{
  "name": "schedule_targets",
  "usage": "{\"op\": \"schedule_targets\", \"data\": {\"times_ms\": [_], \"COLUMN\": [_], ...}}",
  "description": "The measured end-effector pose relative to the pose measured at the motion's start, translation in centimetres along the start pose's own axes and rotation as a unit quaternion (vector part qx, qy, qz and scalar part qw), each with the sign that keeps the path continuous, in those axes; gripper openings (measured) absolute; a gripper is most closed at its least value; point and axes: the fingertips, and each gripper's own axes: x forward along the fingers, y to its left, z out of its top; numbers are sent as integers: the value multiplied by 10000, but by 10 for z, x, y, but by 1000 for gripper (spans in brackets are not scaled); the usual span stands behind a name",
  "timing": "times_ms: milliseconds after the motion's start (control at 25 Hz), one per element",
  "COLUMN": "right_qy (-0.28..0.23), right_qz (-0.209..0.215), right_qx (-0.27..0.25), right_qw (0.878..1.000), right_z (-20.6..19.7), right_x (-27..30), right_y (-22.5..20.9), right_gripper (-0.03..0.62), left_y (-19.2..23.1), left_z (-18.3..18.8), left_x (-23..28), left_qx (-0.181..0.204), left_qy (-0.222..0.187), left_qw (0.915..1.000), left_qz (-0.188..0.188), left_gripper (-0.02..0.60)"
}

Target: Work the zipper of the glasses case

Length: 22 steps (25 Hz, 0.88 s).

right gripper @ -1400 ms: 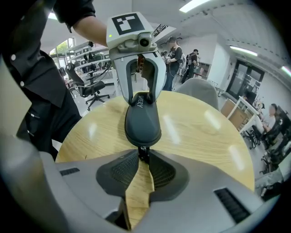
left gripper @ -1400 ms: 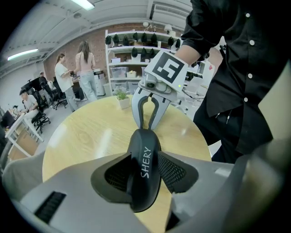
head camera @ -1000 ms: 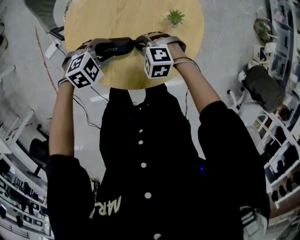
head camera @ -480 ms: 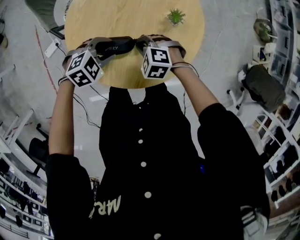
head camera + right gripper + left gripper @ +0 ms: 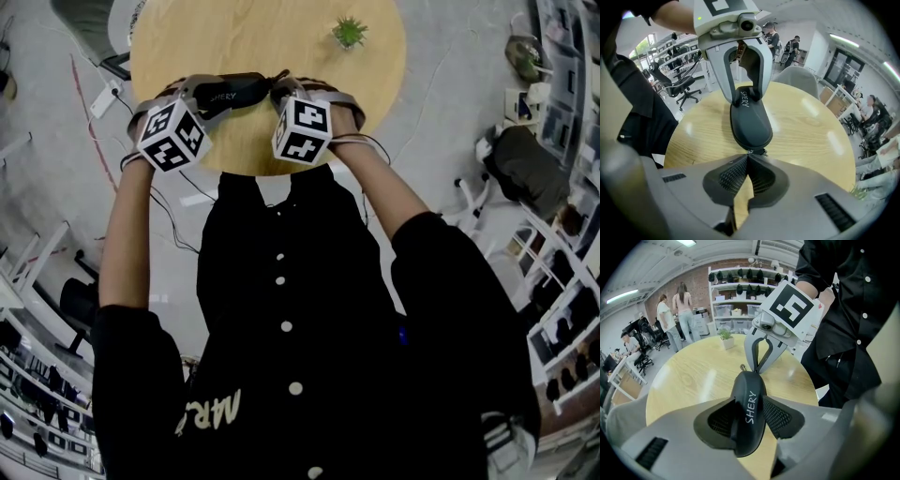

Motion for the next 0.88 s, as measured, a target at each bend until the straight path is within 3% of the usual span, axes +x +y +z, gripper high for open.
{"op": "schedule_targets", "data": {"times_ms": [520,880], "right_qy": [-56,-233], "right_qz": [240,279], "right_qx": [1041,1860], "right_qw": [9943,9819], "right_z": [7,21], "right_x": [3,5], "right_y": [20,29], "right_gripper": [6,6], "left_y": [1,1], "left_z": [0,0], "left_x": [1,-1], "left_qx": [-6,0], "left_qy": [95,123], "left_qw": [9999,9997], "left_qz": [-135,-222], "left_gripper": [181,180]}}
